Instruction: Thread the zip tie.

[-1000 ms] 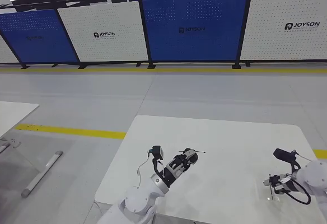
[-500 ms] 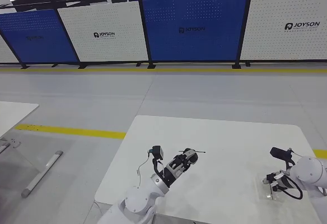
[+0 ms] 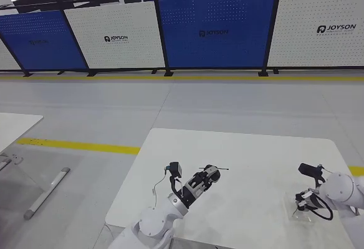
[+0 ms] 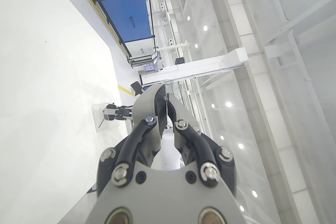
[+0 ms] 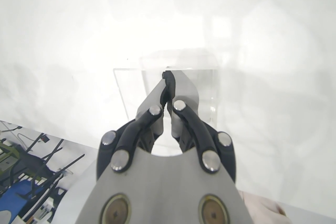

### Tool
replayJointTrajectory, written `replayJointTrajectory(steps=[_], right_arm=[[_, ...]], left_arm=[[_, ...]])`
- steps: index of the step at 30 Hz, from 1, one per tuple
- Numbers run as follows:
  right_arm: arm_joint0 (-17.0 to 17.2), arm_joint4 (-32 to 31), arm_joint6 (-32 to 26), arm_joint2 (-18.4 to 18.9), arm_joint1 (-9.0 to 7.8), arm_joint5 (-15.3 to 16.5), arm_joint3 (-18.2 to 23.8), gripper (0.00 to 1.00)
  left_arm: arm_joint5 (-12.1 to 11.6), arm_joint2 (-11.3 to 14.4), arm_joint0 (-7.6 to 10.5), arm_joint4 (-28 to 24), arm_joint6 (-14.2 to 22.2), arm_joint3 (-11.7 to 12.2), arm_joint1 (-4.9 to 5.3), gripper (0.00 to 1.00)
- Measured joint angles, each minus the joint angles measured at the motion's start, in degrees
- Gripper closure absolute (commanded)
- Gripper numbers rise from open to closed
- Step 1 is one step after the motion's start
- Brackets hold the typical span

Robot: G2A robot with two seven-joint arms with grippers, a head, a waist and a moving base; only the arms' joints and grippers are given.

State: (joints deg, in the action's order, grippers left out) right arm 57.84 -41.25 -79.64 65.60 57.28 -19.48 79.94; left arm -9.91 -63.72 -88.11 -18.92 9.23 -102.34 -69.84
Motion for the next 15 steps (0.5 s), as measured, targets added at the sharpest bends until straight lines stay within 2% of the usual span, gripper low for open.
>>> replayJointTrajectory(steps=[4,10,15], right_arm=[[1.83,-0.46,0.0,1.69,-0.33,0.0,2.28,1.0],[6.62,-1.19,0.0,5.96,-1.26,0.0,8.36,1.0],[13.23,0.5,0.75,13.51,-1.92,0.0,16.03,1.0]], left_arm=[[0.0,0.0,0.0,0.0,0.0,0.0,0.0,1.0],[0.0,0.0,0.0,0.0,0.0,0.0,0.0,1.0],[0.0,0.0,0.0,0.0,0.0,0.0,0.0,1.0]])
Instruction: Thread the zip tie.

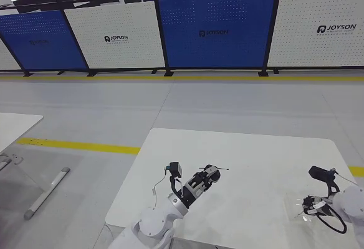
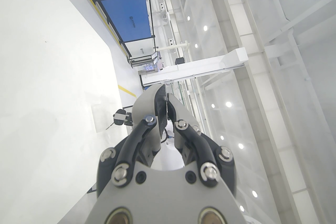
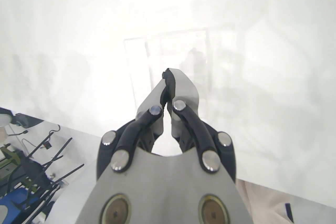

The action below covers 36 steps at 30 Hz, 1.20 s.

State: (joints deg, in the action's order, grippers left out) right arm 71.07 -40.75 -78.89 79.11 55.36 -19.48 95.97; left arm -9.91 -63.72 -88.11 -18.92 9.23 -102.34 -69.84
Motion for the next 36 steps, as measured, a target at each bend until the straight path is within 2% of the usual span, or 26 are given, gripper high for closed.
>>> replayJointTrajectory(steps=[3,8,11,22,25,31,34,36], right_arm=[[5.26,3.03,3.08,5.68,-0.14,0.0,4.93,1.0],[13.54,12.21,10.46,14.27,0.1,0.0,11.7,1.0],[16.58,16.27,14.06,16.62,0.34,0.0,13.42,1.0],[17.08,16.86,14.86,16.67,0.4,0.19,13.43,1.0],[18.14,18.66,18.97,16.53,0.72,0.57,14.64,1.0],[22.43,28.89,30.44,21.96,1.68,0.02,21.74,1.0],[25.32,28.15,39.52,22.43,2.29,-0.01,24.15,1.0],[25.44,27.82,42.79,22.33,2.33,-0.01,24.18,1.0]], left_arm=[[0.0,0.0,0.0,0.0,0.0,0.0,0.0,1.0],[0.0,0.0,0.0,0.0,0.0,0.0,0.0,1.0],[0.0,0.0,0.0,0.0,0.0,0.0,0.0,1.0],[0.0,0.0,0.0,0.0,0.0,0.0,0.0,1.0],[0.0,0.0,0.0,0.0,0.0,0.0,0.0,1.0],[0.0,0.0,0.0,0.0,0.0,0.0,0.0,1.0],[0.0,0.0,0.0,0.0,0.0,0.0,0.0,1.0],[0.0,0.0,0.0,0.0,0.0,0.0,0.0,1.0]])
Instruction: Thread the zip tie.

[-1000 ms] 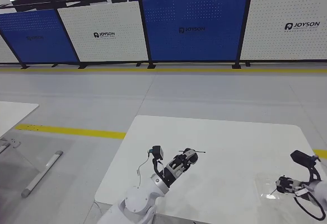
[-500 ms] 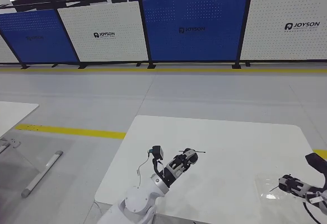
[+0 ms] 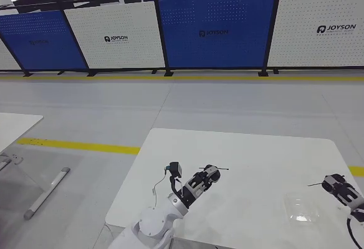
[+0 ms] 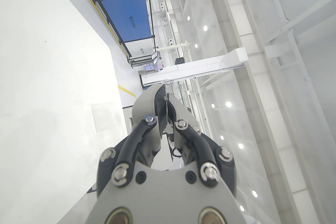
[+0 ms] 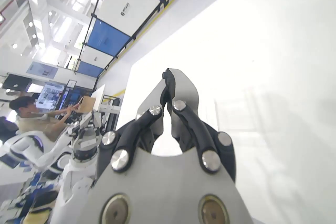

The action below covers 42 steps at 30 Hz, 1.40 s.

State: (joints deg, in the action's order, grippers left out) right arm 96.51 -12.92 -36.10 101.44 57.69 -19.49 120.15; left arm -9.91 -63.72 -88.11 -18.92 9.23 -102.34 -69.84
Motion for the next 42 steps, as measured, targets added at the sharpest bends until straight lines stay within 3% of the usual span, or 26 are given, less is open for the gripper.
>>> replayJointTrajectory(steps=[4,42], right_arm=[[-0.12,0.06,-3.11,-0.01,-0.02,0.0,-0.07,1.0],[-0.11,0.07,-3.04,0.0,-0.02,0.01,-0.06,1.0]], left_arm=[[0.0,0.0,0.0,0.0,0.0,0.0,0.0,1.0],[0.45,0.37,0.23,1.39,-0.37,0.04,-0.02,1.0]])
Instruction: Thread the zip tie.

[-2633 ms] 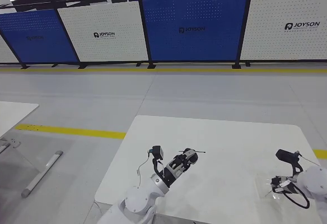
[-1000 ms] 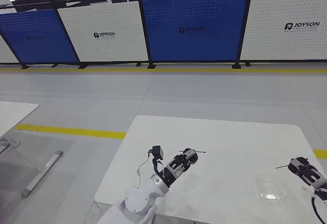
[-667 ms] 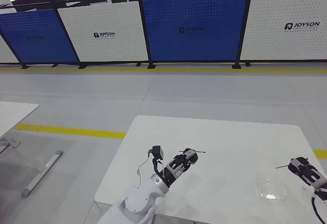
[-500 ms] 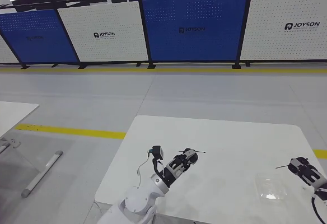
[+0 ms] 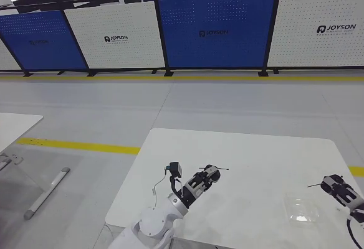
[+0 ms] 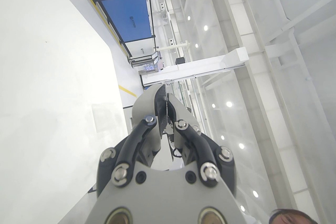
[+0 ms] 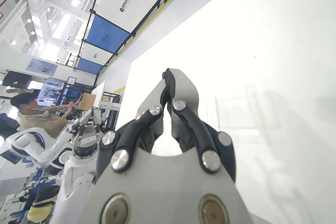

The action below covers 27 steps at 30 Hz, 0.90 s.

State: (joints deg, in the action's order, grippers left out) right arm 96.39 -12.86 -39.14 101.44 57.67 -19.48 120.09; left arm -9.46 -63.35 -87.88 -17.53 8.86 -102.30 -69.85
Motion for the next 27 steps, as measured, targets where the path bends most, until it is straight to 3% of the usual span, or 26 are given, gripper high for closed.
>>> replayJointTrajectory(steps=[4,10,15,20,22,27], right_arm=[[0.0,0.0,0.0,0.0,0.0,0.0,0.0,1.0],[0.0,0.0,0.0,0.0,0.0,0.0,0.0,1.0],[0.07,2.63,1.44,-0.18,0.29,1.33,0.21,1.0],[0.8,6.66,5.51,-0.68,0.8,2.3,4.3,1.0],[0.42,5.35,7.4,-1.96,0.92,1.62,5.48,1.0],[-1.6,-7.0,13.52,-9.47,1.1,-0.05,7.41,1.0]], left_arm=[[1.33,1.21,0.64,4.33,-1.79,0.26,-0.12,1.0],[2.87,5.52,2.83,13.66,-9.6,2.93,-1.06,1.0],[2.85,5.55,2.83,13.77,-9.61,2.97,-1.07,1.0],[2.85,5.55,2.83,13.77,-9.62,2.96,-1.07,1.0],[2.85,5.55,2.83,13.77,-9.62,2.97,-1.07,1.0],[2.85,5.55,2.83,13.77,-9.62,2.97,-1.07,1.0]])
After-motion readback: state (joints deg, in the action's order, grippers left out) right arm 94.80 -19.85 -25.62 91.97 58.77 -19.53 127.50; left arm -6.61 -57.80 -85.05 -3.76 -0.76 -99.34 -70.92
